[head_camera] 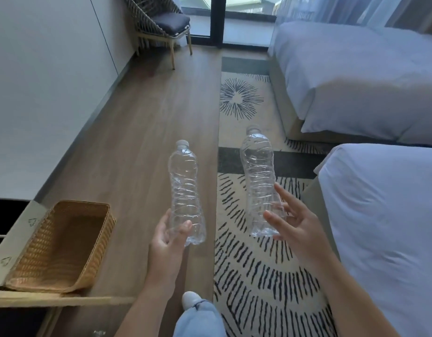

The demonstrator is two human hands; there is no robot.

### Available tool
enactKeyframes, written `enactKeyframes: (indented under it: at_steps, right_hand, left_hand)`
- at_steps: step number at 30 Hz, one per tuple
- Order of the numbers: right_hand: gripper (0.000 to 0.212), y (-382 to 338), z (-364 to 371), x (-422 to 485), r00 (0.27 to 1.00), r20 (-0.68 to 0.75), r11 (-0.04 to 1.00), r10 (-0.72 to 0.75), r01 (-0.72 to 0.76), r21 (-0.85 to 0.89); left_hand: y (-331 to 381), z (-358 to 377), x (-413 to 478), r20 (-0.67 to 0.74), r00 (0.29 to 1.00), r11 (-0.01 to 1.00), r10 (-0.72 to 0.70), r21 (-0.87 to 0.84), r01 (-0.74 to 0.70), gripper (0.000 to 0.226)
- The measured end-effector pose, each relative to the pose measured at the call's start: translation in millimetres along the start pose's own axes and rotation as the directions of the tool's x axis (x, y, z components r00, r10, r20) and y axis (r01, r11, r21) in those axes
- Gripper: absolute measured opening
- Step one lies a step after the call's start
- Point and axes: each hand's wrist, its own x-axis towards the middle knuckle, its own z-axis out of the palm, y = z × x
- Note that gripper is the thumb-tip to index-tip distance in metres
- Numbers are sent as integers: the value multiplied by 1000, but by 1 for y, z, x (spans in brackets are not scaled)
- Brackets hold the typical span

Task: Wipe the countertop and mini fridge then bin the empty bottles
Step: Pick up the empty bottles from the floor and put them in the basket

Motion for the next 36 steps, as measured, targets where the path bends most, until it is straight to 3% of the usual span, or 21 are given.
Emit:
enactKeyframes:
  at_steps: [8,20,28,36]
  right_hand:
    - [76,-35,38,131,997,66,998,-48,51,-47]
    - [62,-36,85,338,939,339,996,-52,71,-44]
    - [65,-81,134,498,773,616,983,-154,181,19]
    - [60,-101,241,521,556,819,974,-141,228,13]
  left_hand:
    - [59,4,123,11,999,999,43,5,-43,82]
    - [90,22,256,-324,945,998,48,-33,-62,69]
    - [137,13,312,-649,760,989,31,-88,-116,62]
    - [125,-39,294,-885,464,1000,16,18,0,86]
